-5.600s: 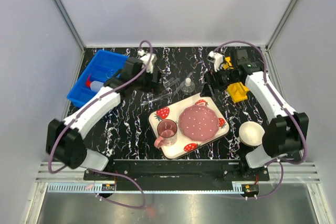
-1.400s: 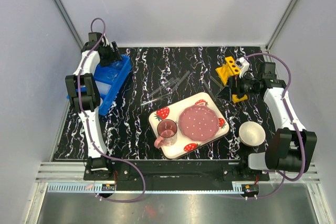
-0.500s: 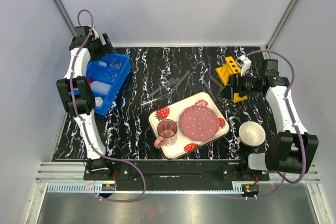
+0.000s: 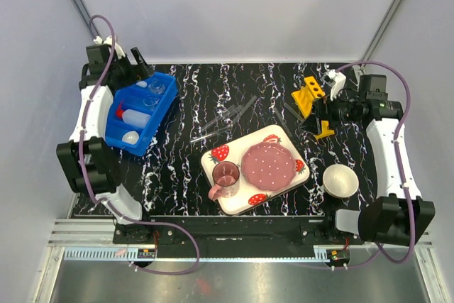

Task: Organize the chemistry lab equipment

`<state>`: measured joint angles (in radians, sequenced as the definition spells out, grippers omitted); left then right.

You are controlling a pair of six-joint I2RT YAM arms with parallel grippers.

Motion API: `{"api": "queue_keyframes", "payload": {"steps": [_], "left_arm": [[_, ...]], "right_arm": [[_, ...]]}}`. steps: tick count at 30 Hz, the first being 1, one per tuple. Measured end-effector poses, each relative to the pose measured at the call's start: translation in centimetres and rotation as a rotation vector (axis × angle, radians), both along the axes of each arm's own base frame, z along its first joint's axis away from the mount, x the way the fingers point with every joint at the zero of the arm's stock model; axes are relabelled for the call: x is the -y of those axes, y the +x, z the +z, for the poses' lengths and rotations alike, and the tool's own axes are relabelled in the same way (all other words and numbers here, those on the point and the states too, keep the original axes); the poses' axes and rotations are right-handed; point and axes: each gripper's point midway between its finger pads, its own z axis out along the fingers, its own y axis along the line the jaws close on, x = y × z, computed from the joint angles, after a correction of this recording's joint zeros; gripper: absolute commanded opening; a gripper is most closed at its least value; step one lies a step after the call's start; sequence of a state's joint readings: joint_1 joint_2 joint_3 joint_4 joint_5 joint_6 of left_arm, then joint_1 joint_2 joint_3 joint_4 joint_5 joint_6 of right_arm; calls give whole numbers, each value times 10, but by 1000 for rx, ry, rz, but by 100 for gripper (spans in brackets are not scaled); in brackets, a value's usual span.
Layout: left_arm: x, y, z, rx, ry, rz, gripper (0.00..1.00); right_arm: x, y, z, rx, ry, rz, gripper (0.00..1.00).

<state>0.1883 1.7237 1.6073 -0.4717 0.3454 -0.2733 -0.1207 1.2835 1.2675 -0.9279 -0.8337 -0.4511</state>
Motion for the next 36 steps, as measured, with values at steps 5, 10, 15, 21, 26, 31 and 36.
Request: {"api": "queue_keyframes", "payload": {"steps": [5,10,15,21,26,31,36], "left_arm": [[16,-45,-14,-15,-34,-22,99],[36,-89,-10,16,-59,-67,99],[57,-120,10,89,-80,-139,99],[77,-153,2,93,-136,-199,99],[83,-177,-14,62,-168,-200,99],[90,-191,-28,32,-263,-187,99],[89,-192,-44,-33,-329,-147,99]], "right_arm": [[1,-7,9,30,-16,-4,100],[1,-11,15,53,-20,-3,100],[0,-12,16,56,-17,-3,100],[-2,-8,8,18,-21,-1,100],[-11,16,-18,-67,-127,17,99],[-31,42,-44,-123,-253,62,94],[-38,81,-74,-182,-370,60,88]]}}
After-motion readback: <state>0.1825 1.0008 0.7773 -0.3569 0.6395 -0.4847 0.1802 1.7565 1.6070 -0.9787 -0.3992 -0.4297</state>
